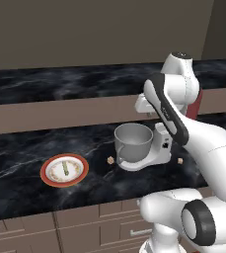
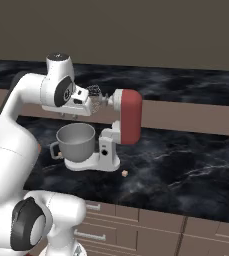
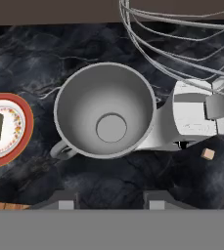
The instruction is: Add butter and sugar cubes to the stand mixer bowl and then turn on the stand mixer to begin making frosting.
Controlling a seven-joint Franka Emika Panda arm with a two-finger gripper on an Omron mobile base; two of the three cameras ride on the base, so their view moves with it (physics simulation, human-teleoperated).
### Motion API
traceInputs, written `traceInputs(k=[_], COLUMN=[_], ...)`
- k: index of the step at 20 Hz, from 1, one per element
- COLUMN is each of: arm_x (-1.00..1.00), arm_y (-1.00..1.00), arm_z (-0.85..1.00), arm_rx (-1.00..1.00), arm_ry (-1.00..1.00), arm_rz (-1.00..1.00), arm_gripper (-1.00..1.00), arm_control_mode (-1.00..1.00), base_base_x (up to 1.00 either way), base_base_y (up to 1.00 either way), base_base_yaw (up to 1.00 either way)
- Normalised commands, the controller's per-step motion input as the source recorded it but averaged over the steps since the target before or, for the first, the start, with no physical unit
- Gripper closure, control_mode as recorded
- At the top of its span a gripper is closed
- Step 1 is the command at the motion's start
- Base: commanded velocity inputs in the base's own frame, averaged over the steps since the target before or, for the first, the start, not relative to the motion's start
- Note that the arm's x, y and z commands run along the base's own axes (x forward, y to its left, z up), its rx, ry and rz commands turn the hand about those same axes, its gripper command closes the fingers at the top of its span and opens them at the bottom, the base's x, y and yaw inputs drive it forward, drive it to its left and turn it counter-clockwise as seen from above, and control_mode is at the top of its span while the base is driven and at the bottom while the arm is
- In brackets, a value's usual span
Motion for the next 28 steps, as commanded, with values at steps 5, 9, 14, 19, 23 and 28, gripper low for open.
traceInputs(k=[5,9,14,19,23,28], arm_x=[0.00,0.00,0.00,0.00,0.00,0.00], arm_y=[0.00,0.00,0.00,0.00,0.00,0.00], arm_z=[0.00,0.00,0.00,0.00,0.00,0.00], arm_rx=[0.00,0.00,0.00,0.00,0.00,0.00], arm_ry=[0.00,0.00,0.00,0.00,0.00,0.00], arm_rz=[0.00,0.00,0.00,0.00,0.00,0.00], arm_gripper=[-1.00,-1.00,-1.00,-1.00,-1.00,-1.00], arm_control_mode=[1.00,1.00,1.00,1.00,1.00,1.00], base_base_x=[-0.05,-0.45,-0.51,-0.22,-0.14,-0.04], base_base_y=[-0.04,-0.27,-0.27,-0.30,-0.52,-0.53], base_base_yaw=[0.00,0.00,0.01,0.03,0.02,0.00])
